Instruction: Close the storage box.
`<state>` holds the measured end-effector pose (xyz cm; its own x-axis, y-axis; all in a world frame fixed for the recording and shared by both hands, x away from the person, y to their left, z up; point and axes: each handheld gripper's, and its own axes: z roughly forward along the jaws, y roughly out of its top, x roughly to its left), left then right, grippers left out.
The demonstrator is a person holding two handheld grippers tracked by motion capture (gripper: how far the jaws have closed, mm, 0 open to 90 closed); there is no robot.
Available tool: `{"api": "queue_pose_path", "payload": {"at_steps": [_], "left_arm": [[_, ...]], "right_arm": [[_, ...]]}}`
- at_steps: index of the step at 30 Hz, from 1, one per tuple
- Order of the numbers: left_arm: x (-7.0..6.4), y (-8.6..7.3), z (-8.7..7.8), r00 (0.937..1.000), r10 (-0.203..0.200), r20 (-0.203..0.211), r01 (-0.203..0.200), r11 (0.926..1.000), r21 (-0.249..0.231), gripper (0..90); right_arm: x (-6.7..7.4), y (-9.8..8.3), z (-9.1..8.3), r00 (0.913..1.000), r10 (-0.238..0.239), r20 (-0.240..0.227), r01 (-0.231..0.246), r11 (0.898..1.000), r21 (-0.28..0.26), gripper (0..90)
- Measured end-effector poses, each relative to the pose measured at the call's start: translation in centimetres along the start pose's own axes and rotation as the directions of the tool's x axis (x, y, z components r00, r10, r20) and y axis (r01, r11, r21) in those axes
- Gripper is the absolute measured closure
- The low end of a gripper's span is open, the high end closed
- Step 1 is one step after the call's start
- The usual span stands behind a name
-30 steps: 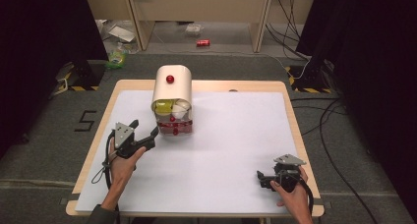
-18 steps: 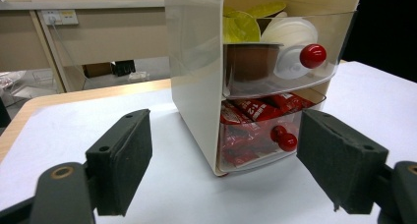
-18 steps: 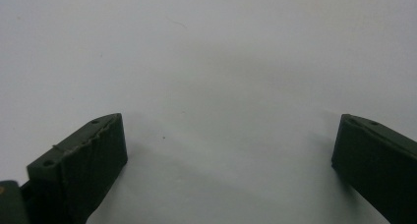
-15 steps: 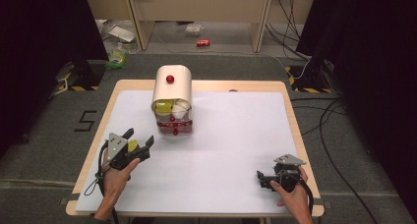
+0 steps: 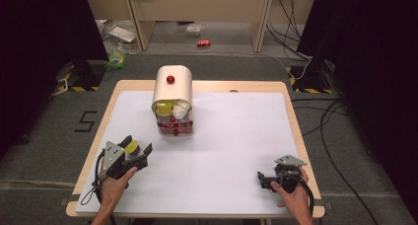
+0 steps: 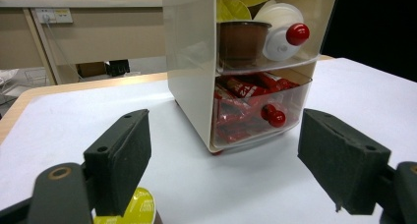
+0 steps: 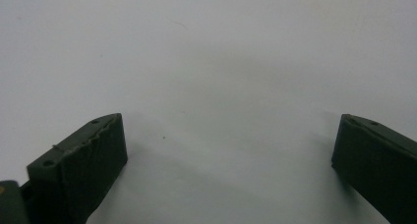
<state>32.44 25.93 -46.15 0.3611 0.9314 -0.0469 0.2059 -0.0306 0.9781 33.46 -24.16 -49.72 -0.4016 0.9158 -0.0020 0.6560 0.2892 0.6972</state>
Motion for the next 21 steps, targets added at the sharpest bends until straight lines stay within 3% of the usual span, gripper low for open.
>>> {"api": "queue_pose_path", "payload": {"at_steps": [21], "left_arm": [[-0.6, -2.9, -1.1, 0.9979, 0.026, 0.06, -0.027, 0.9995, 0.018, 15.1]], "right_arm": [[0.0, 0.0, 0.0, 1.0, 0.0, 0.0, 0.0, 1.0, 0.001, 0.6]]}}
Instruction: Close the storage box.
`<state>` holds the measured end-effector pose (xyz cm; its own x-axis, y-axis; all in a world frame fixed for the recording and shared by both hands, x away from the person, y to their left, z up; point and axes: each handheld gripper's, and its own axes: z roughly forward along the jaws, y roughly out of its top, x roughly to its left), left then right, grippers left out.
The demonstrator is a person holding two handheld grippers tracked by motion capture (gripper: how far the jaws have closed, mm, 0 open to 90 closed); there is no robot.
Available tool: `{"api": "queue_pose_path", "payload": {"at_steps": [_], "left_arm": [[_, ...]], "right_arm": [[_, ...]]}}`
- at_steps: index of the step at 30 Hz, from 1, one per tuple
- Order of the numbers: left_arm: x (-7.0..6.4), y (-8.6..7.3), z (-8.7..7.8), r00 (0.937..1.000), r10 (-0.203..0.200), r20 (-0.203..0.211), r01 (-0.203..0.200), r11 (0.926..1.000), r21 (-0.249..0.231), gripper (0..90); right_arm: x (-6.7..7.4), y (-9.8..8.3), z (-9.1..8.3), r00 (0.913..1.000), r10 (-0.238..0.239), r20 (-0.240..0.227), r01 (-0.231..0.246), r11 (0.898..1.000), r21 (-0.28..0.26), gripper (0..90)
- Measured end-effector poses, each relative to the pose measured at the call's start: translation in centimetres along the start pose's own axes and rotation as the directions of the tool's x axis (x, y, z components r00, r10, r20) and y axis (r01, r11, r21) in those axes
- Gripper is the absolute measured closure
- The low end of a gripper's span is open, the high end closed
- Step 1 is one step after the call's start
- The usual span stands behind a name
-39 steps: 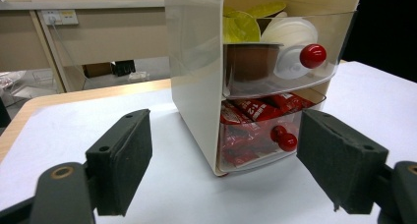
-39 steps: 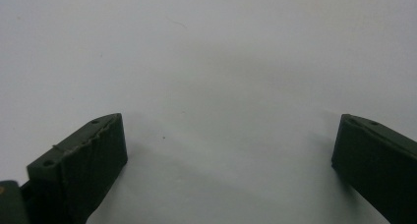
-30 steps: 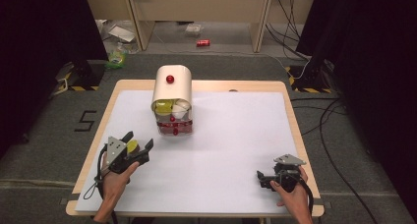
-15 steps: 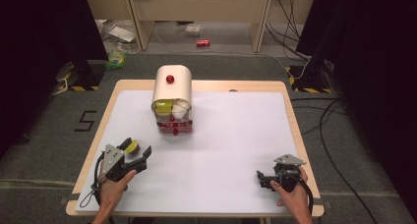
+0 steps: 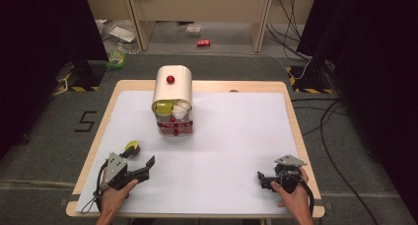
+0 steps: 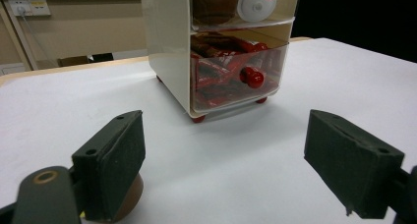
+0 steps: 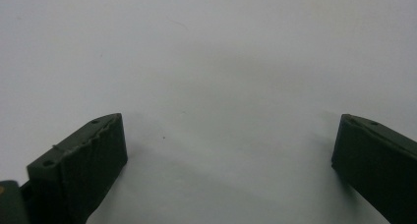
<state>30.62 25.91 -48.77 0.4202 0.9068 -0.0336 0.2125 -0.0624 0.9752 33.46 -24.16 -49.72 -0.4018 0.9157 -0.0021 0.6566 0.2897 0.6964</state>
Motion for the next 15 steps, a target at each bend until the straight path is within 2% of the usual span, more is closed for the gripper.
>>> {"api": "queue_pose_path", "payload": {"at_steps": [15], "left_arm": [[0.0, -1.0, -1.2, 0.9996, 0.024, 0.014, -0.025, 0.9989, 0.041, 14.8]], "right_arm": [[0.0, 0.0, 0.0, 1.0, 0.0, 0.001, 0.0, 1.0, -0.001, 0.6]]}}
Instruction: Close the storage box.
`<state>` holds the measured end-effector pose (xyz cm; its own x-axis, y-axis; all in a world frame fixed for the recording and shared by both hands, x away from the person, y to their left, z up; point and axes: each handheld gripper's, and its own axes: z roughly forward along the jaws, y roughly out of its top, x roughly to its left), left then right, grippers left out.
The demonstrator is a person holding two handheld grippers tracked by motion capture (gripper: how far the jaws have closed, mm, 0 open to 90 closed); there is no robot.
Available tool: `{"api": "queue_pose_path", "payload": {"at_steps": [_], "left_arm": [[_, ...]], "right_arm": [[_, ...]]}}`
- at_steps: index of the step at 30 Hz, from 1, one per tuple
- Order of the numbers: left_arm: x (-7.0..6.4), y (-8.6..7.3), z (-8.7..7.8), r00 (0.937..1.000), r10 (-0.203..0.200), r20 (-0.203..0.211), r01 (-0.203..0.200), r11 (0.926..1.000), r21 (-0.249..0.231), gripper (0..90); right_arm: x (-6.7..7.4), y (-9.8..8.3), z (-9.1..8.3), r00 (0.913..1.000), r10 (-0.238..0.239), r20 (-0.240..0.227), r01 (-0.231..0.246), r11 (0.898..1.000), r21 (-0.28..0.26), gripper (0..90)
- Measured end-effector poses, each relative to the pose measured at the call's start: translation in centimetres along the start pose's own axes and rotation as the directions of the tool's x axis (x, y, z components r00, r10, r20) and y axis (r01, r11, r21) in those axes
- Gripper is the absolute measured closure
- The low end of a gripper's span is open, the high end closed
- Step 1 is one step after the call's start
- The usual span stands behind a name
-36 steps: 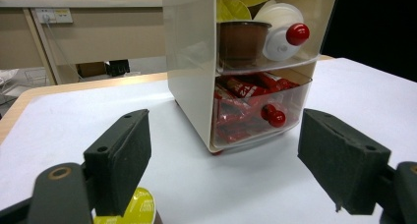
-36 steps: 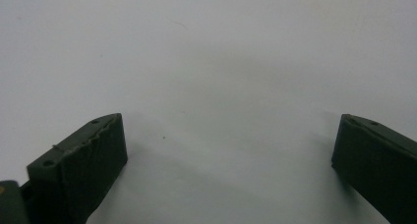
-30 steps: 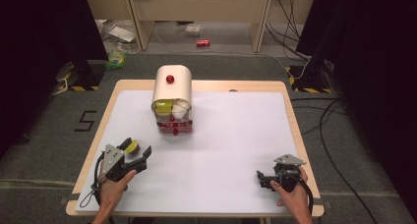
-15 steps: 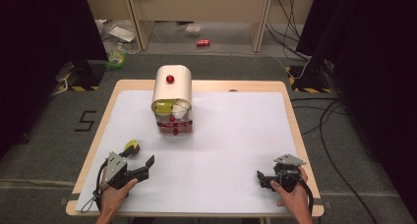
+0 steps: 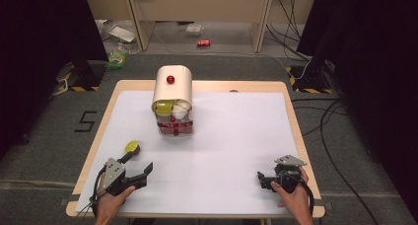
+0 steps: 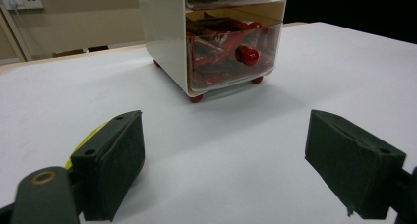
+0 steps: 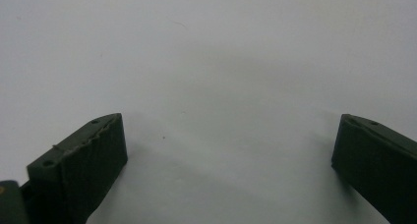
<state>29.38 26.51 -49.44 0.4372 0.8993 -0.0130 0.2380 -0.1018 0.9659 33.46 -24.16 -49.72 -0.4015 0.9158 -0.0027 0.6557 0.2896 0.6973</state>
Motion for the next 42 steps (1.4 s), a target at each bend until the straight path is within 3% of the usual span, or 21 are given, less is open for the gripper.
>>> {"api": "queue_pose_path", "payload": {"at_steps": [19, 36, 42], "left_arm": [[0.2, -0.6, -1.0, 0.9998, 0.009, -0.02, -0.009, 0.9996, 0.028, 14.9], [-0.2, -0.9, -2.1, 0.9998, 0.019, -0.011, -0.018, 0.9993, 0.032, 14.9], [-0.7, -1.0, -2.3, 0.998, 0.06, -0.019, -0.06, 0.9979, 0.025, 15.0]], "right_arm": [[0.0, 0.0, 0.0, 1.0, 0.0, 0.0, 0.0, 1.0, 0.0, 0.6], [0.0, 0.0, 0.0, 1.0, 0.0, 0.0, 0.0, 1.0, 0.0, 0.6], [0.0, 0.0, 0.0, 1.0, -0.001, 0.0, 0.001, 1.0, 0.0, 0.6]]}}
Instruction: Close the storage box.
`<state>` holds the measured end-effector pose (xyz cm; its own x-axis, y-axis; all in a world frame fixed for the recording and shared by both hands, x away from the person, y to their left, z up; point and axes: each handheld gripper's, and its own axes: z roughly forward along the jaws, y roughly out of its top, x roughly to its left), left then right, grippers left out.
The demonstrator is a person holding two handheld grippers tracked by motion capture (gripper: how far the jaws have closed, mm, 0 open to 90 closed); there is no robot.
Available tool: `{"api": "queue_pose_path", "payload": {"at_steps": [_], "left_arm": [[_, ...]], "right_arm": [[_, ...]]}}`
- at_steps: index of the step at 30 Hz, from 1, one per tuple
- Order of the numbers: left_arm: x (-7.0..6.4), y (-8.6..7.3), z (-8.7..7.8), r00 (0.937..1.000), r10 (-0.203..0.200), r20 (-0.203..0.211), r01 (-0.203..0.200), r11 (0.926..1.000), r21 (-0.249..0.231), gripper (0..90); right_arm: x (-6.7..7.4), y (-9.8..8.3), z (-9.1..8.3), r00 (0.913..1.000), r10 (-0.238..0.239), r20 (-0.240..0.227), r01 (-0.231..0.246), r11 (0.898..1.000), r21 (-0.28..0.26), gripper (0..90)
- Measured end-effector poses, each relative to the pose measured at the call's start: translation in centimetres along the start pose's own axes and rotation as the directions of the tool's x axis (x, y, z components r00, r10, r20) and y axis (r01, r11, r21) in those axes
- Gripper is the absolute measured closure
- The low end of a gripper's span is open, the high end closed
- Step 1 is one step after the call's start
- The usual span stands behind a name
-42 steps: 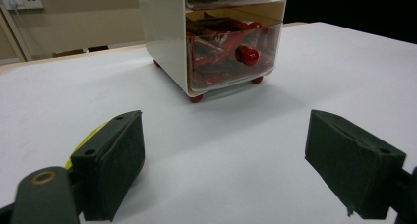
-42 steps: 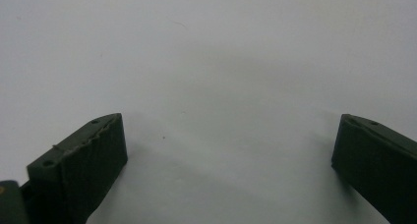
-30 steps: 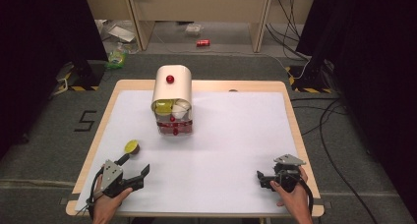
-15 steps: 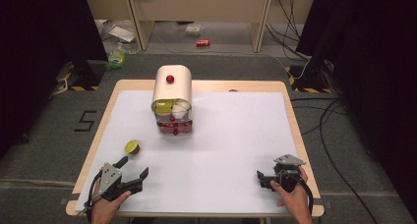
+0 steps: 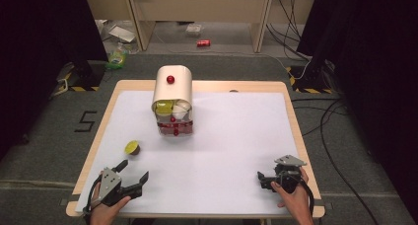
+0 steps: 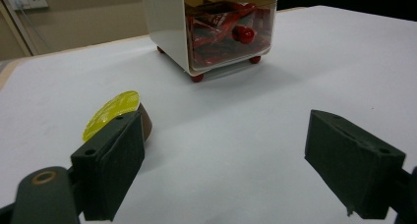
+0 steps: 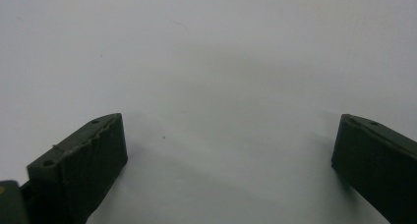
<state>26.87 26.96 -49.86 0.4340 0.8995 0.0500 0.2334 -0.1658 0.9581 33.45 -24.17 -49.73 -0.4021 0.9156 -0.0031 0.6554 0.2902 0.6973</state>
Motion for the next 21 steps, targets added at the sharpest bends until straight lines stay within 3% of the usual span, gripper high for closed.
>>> {"api": "queue_pose_path", "payload": {"at_steps": [2, 3, 4, 5, 8, 15, 21], "left_arm": [[-0.17, 0.0, 0.02, 0.9999, 0.016, -0.004, -0.016, 0.9999, 0.001, 15.0], [-0.49, 0.01, 0.05, 0.9984, 0.055, -0.014, -0.055, 0.9984, 0.01, 15.0], [-0.49, 0.01, 0.05, 0.9984, 0.055, -0.014, -0.055, 0.9984, 0.01, 15.0], [-0.79, 0.03, 0.16, 0.9965, 0.083, -0.014, -0.082, 0.9964, 0.021, 15.0], [-0.98, 0.04, 0.27, 0.995, 0.1, -0.011, -0.099, 0.9947, 0.028, 15.0], [-0.55, 0.05, 0.23, 0.9981, 0.06, -0.01, -0.06, 0.9979, 0.025, 15.0], [-0.51, 0.06, 0.28, 0.9985, 0.054, -0.01, -0.054, 0.9981, 0.029, 15.0]], "right_arm": [[0.0, 0.0, 0.0, 1.0, 0.0, 0.0, 0.0, 1.0, 0.0, 0.6], [0.01, 0.0, 0.0, 1.0, 0.0, 0.0, 0.0, 1.0, 0.0, 0.6], [0.01, 0.0, 0.0, 1.0, 0.0, 0.0, 0.0, 1.0, 0.0, 0.6], [0.0, 0.0, 0.0, 1.0, 0.0, 0.0, 0.0, 1.0, 0.0, 0.6], [0.01, 0.0, 0.0, 1.0, -0.001, 0.001, 0.001, 1.0, 0.0, 0.6], [0.0, 0.0, 0.0, 1.0, 0.0, 0.0, 0.0, 1.0, 0.0, 0.6], [0.0, 0.0, 0.0, 1.0, -0.001, 0.0, 0.001, 1.0, 0.0, 0.6]]}}
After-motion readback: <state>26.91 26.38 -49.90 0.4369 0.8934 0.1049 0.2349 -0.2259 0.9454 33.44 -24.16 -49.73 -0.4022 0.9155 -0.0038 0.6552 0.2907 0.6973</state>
